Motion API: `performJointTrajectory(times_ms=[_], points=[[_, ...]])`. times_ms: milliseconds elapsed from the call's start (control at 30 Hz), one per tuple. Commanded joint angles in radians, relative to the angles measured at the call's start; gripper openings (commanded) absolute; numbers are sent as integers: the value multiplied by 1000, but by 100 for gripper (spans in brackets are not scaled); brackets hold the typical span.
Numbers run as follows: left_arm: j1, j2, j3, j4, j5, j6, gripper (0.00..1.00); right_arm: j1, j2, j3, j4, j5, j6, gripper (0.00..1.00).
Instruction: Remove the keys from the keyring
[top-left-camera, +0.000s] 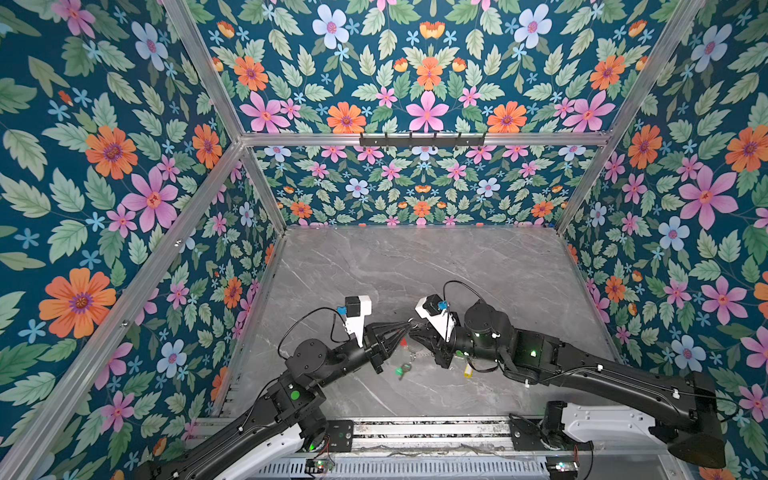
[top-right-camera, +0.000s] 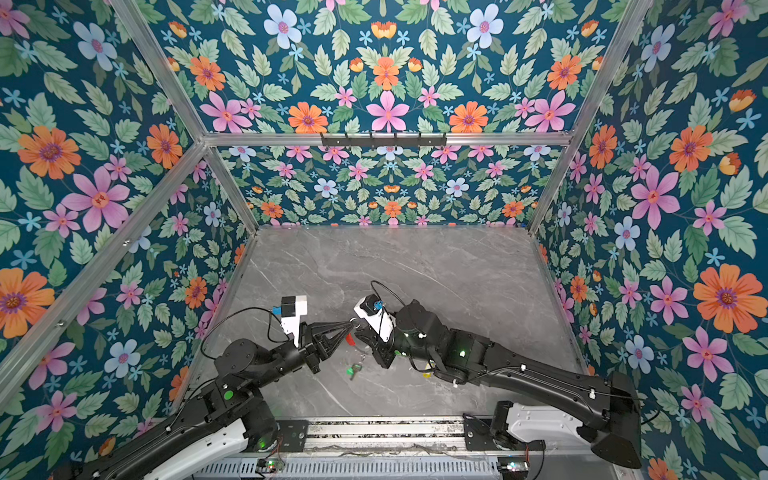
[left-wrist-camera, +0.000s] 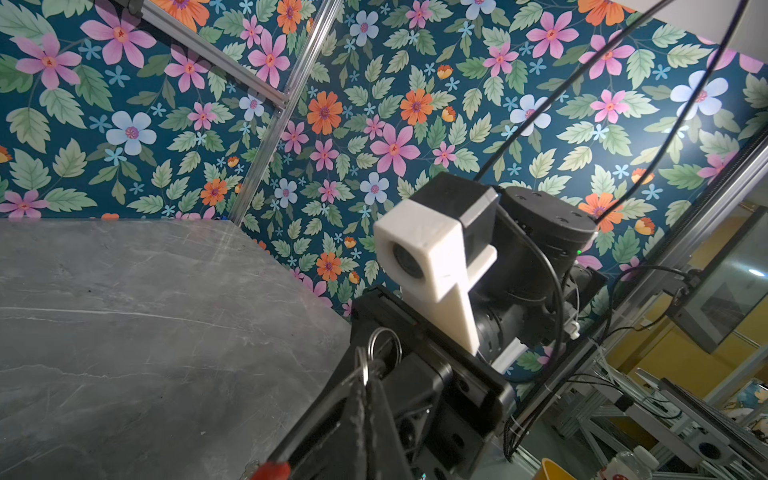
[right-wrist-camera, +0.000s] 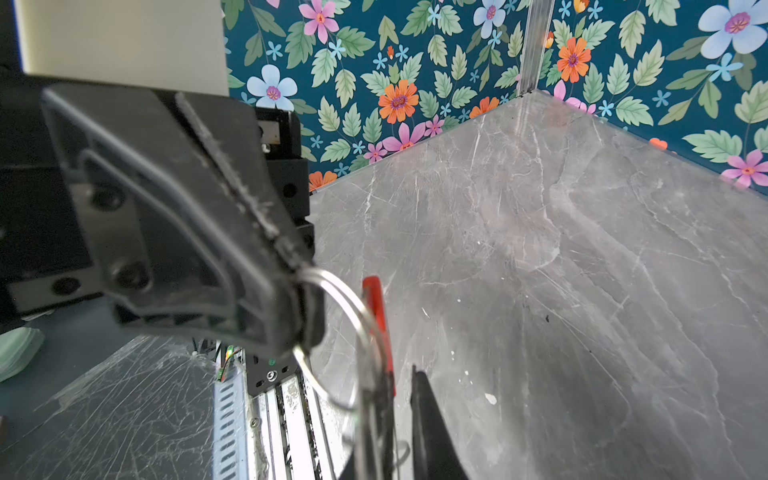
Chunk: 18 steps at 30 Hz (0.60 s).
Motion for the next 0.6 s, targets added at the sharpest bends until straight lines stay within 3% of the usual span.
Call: performJointTrajectory(times_ms=[0, 67, 200, 400, 567], points=[[3, -17, 0, 38, 19, 0, 22, -34, -26, -12, 23, -28, 49, 0], [2, -41, 0, 9, 16, 8, 39, -74, -52, -31, 22, -104, 78, 0], [4, -100, -11, -77, 11, 53, 53, -118, -100, -48, -21, -224, 88, 0], [2, -199, -79, -73, 76, 102, 65, -206, -171, -86, -3, -453, 137, 0], [2, -134, -103, 29, 207, 72, 67, -234, -170, -65, 8, -625, 134, 0]])
